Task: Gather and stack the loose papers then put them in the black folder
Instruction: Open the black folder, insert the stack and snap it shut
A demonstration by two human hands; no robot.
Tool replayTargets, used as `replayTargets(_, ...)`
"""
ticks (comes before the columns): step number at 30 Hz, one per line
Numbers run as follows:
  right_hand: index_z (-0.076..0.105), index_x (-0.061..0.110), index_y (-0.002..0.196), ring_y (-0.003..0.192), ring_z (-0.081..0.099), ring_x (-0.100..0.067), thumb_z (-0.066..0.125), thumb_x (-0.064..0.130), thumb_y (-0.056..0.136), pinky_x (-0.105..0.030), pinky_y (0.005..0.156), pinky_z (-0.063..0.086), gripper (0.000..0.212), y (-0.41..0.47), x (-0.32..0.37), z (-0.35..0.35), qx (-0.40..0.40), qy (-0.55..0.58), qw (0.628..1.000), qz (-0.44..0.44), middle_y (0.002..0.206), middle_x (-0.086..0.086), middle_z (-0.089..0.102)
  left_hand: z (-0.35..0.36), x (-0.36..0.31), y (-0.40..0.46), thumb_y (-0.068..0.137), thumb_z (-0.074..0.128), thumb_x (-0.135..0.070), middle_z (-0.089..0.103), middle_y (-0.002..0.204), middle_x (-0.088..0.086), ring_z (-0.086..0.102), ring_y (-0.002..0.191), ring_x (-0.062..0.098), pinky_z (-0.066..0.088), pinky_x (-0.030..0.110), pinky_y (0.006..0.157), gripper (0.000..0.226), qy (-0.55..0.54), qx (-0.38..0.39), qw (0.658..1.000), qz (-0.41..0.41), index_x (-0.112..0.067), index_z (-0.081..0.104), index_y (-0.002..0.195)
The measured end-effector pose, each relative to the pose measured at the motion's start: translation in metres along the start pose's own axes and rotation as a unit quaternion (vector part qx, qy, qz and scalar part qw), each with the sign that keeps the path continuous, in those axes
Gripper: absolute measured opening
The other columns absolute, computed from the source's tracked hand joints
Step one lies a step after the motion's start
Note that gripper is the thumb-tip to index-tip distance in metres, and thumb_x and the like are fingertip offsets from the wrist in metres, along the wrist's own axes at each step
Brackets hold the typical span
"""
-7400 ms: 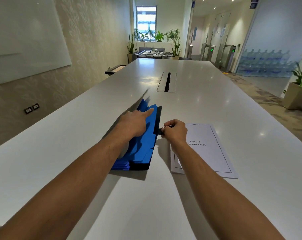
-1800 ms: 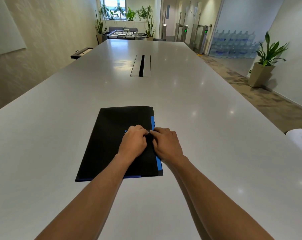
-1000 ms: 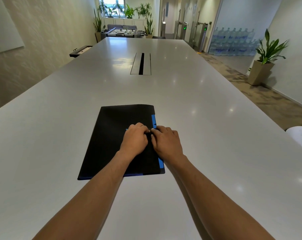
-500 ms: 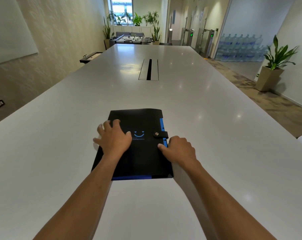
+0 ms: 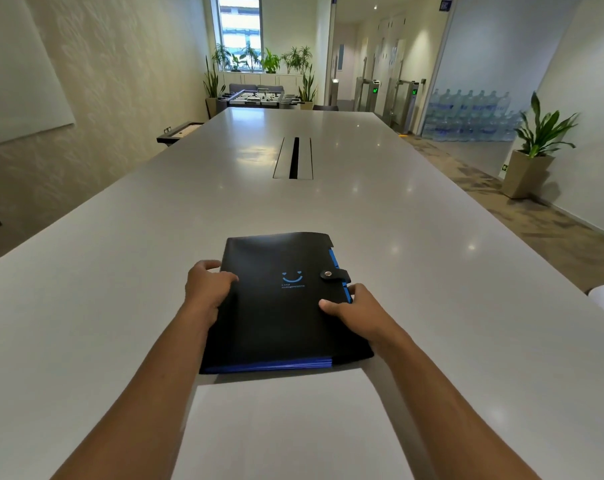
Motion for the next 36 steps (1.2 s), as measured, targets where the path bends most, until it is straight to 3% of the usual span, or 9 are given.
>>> replayTargets(3, 0.041, 0.027, 0.114, 0.085, 0.067, -0.014, 0.076, 0.034, 0.080, -0.021, 0.052, 0.051, 0.049, 0.002, -0.004, -0.007, 0.044, 0.081, 0.995, 0.031, 0.101, 0.004, 0.061, 0.012, -0.007, 0.000, 0.076, 0.068, 0.002, 0.063, 0.115, 0.008, 0.063, 0.097, 0.027, 0.055, 0.040, 0.081, 0.052, 0.003, 0.029, 0.999, 0.028, -0.018, 0.055, 0.123)
replayTargets(8, 0.050, 0.026, 0.118, 0.074, 0.074, -0.021, 0.076, 0.013, 0.080, -0.031, 0.056, 0.058, 0.048, 0.019, -0.005, -0.030, -0.007, 0.190, 0.982, -0.005, 0.101, -0.006, 0.069, 0.028, -0.021, 0.004, 0.078, 0.070, 0.003, 0.059, 0.111, 0.000, 0.059, 0.090, 0.015, 0.047, 0.028, 0.065, 0.051, -0.033, 0.078, 0.995, 0.061, -0.021, 0.056, 0.120)
replayTargets(12, 0.049, 0.027, 0.120, 0.080, 0.074, -0.025, 0.075, 0.008, 0.081, -0.040, 0.063, 0.061, 0.051, 0.036, 0.011, -0.040, -0.031, 0.231, 0.971, -0.048, 0.104, -0.007, 0.070, 0.037, -0.032, 0.009, 0.081, 0.073, -0.005, 0.053, 0.117, -0.005, 0.057, 0.092, 0.012, 0.050, 0.029, 0.068, 0.049, -0.042, 0.111, 0.990, 0.072, -0.023, 0.055, 0.124)
replayTargets(14, 0.048, 0.028, 0.121, 0.080, 0.074, -0.026, 0.074, 0.007, 0.081, -0.040, 0.062, 0.061, 0.052, 0.046, 0.021, -0.042, -0.045, 0.241, 0.968, -0.061, 0.106, -0.009, 0.069, 0.041, -0.037, 0.012, 0.083, 0.074, -0.012, 0.051, 0.121, -0.005, 0.057, 0.099, 0.015, 0.054, 0.036, 0.078, 0.049, -0.035, 0.125, 0.988, 0.079, -0.024, 0.055, 0.126)
replayTargets(17, 0.046, 0.030, 0.122, 0.084, 0.073, -0.027, 0.073, 0.008, 0.082, -0.039, 0.060, 0.061, 0.052, 0.067, 0.034, -0.044, -0.059, 0.244, 0.966, -0.062, 0.108, -0.009, 0.067, 0.045, -0.041, 0.021, 0.082, 0.076, -0.017, 0.051, 0.125, -0.004, 0.054, 0.112, 0.022, 0.052, 0.045, 0.093, 0.050, -0.011, 0.129, 0.986, 0.102, -0.026, 0.056, 0.127)
replayTargets(23, 0.046, 0.031, 0.122, 0.088, 0.069, -0.023, 0.071, 0.010, 0.084, -0.031, 0.055, 0.059, 0.049, 0.127, 0.052, -0.038, -0.073, 0.224, 0.971, -0.045, 0.112, -0.006, 0.064, 0.053, -0.045, 0.059, 0.080, 0.078, -0.017, 0.056, 0.128, 0.001, 0.058, 0.112, 0.026, 0.052, 0.044, 0.094, 0.045, 0.022, 0.120, 0.985, 0.122, -0.021, 0.062, 0.122)
replayTargets(26, 0.044, 0.028, 0.127, 0.093, 0.065, -0.023, 0.070, 0.012, 0.085, -0.035, 0.065, 0.060, 0.052, 0.160, 0.058, -0.030, -0.083, 0.210, 0.974, -0.030, 0.121, -0.008, 0.059, 0.059, -0.047, 0.088, 0.078, 0.079, -0.015, 0.061, 0.122, 0.005, 0.063, 0.101, 0.024, 0.054, 0.039, 0.089, 0.032, 0.010, 0.106, 0.988, 0.116, -0.019, 0.068, 0.108)
replayTargets(30, 0.044, 0.023, 0.132, 0.105, 0.061, -0.026, 0.071, 0.014, 0.086, -0.044, 0.085, 0.057, 0.054, 0.204, 0.066, -0.017, -0.109, 0.178, 0.977, -0.035, 0.129, -0.010, 0.056, 0.067, -0.048, 0.134, 0.077, 0.080, -0.014, 0.065, 0.117, 0.008, 0.063, 0.103, 0.026, 0.052, 0.042, 0.094, 0.028, 0.025, 0.079, 0.990, 0.114, -0.016, 0.070, 0.102)
replayTargets(36, 0.044, 0.014, 0.135, 0.107, 0.053, -0.019, 0.071, 0.021, 0.086, -0.025, 0.076, 0.044, 0.056, 0.256, 0.083, 0.000, -0.169, 0.047, 0.981, -0.084, 0.134, -0.008, 0.053, 0.078, -0.047, 0.191, 0.078, 0.080, -0.019, 0.067, 0.116, 0.008, 0.062, 0.103, 0.025, 0.050, 0.040, 0.096, 0.028, 0.080, 0.052, 0.987, 0.132, -0.014, 0.070, 0.105)
Point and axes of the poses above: each hand's wrist, its own y-axis towards the middle knuckle, its own z-axis out of the palm, x = y × z, the point moved 5 cm from there along y, towards the middle knuckle
